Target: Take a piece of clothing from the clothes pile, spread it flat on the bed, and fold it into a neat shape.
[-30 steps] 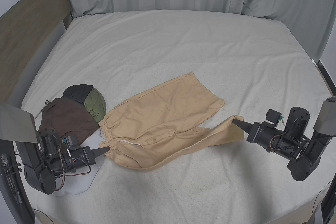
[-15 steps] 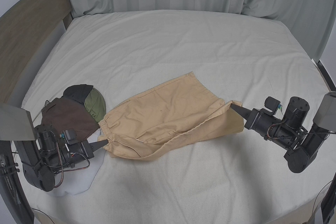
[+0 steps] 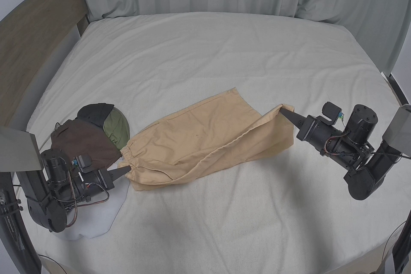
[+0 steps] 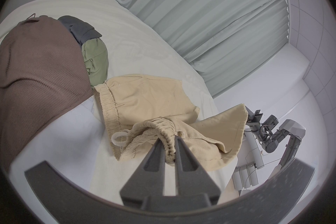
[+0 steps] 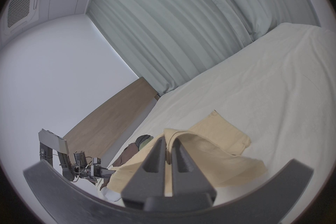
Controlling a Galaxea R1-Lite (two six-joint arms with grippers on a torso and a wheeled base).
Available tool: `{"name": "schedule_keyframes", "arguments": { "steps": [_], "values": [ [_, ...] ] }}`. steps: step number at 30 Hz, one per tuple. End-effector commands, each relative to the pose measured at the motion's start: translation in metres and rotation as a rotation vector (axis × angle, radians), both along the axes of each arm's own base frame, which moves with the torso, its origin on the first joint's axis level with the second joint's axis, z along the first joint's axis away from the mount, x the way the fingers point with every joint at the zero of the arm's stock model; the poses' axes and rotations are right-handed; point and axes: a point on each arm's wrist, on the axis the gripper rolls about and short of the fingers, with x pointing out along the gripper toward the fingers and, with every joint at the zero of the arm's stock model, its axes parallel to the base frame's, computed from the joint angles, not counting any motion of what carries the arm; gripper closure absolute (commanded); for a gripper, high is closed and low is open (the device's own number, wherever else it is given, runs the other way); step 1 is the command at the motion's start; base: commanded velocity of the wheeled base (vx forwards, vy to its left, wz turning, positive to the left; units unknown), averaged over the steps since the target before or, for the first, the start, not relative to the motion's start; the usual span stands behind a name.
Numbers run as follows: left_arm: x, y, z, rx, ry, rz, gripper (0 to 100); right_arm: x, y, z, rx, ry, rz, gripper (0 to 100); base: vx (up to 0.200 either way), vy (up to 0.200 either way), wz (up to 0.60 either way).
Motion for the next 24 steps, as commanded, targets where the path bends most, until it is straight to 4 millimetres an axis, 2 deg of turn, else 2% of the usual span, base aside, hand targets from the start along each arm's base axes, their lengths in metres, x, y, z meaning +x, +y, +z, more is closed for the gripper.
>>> {"name": "schedule_keyframes", "arguments": {
  "steps": [1,10,24],
  "values": [
    [0.001,0.000,0.001,-0.001,-0.005,0.001,100,0.007,0.002,0.005,0.009,-0.031,0.002,100,0.000,0.000,0.00],
    [0.004,0.003,0.003,0.000,-0.021,0.013,100,0.022,0.008,0.014,0.009,-0.044,0.029,100,0.000,0.000,0.00],
    [0.010,0.006,0.005,-0.021,-0.024,0.049,100,0.056,0.017,0.010,0.011,-0.053,0.029,100,0.000,0.000,0.00]
  ]
}}
